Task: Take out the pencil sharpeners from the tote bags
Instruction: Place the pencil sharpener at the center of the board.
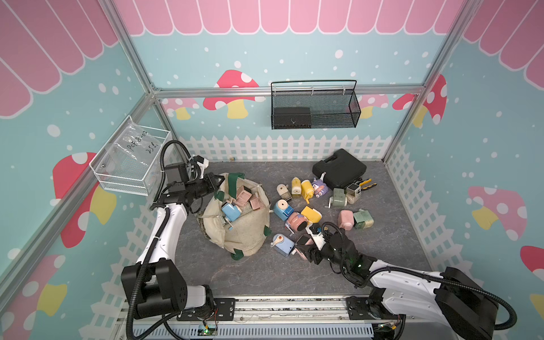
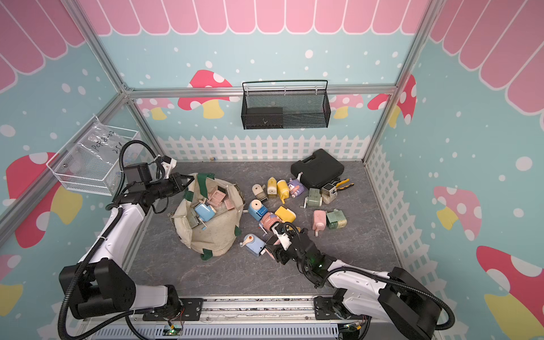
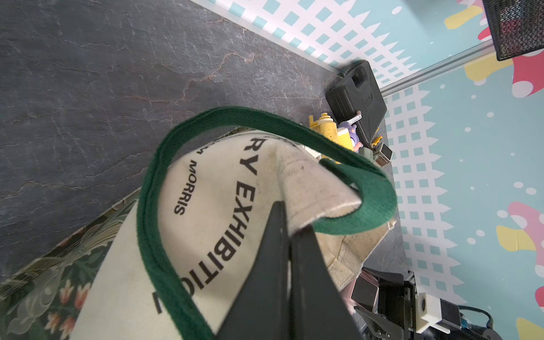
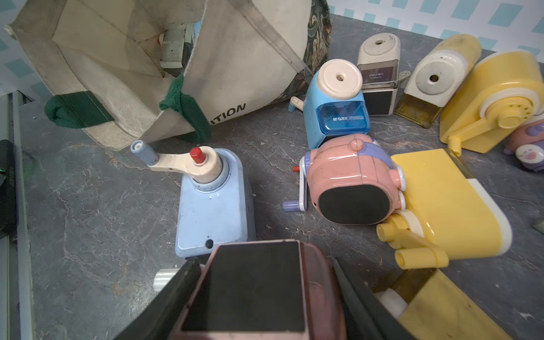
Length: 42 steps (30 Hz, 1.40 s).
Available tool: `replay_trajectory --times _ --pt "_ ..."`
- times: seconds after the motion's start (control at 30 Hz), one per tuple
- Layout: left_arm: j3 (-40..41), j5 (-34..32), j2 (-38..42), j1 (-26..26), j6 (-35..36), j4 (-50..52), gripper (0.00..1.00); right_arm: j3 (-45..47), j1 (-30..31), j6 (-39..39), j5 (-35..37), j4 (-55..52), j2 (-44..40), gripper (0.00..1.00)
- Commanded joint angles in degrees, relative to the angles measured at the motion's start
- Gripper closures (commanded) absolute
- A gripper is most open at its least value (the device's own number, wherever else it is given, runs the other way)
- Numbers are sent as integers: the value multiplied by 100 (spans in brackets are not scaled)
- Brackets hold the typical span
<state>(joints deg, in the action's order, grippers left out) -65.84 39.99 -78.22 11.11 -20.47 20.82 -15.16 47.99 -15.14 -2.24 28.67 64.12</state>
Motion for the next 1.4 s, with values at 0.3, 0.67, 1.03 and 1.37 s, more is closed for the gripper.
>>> replay_trajectory --times 0.3,0.67,1.03,1.37 --pt "-157 -52 -53 -4 -41 96 100 -314 -26 -183 -493 825 936 40" --pt "-166 -61 -45 -1 -11 134 100 -773 -26 49 -716 369 1027 20" --pt "-175 -56 -56 -3 -34 143 100 -1582 -26 695 -608 -754 272 20" --pt "-179 -75 -53 -3 -36 151 100 -2932 140 856 -1693 -1073 741 28"
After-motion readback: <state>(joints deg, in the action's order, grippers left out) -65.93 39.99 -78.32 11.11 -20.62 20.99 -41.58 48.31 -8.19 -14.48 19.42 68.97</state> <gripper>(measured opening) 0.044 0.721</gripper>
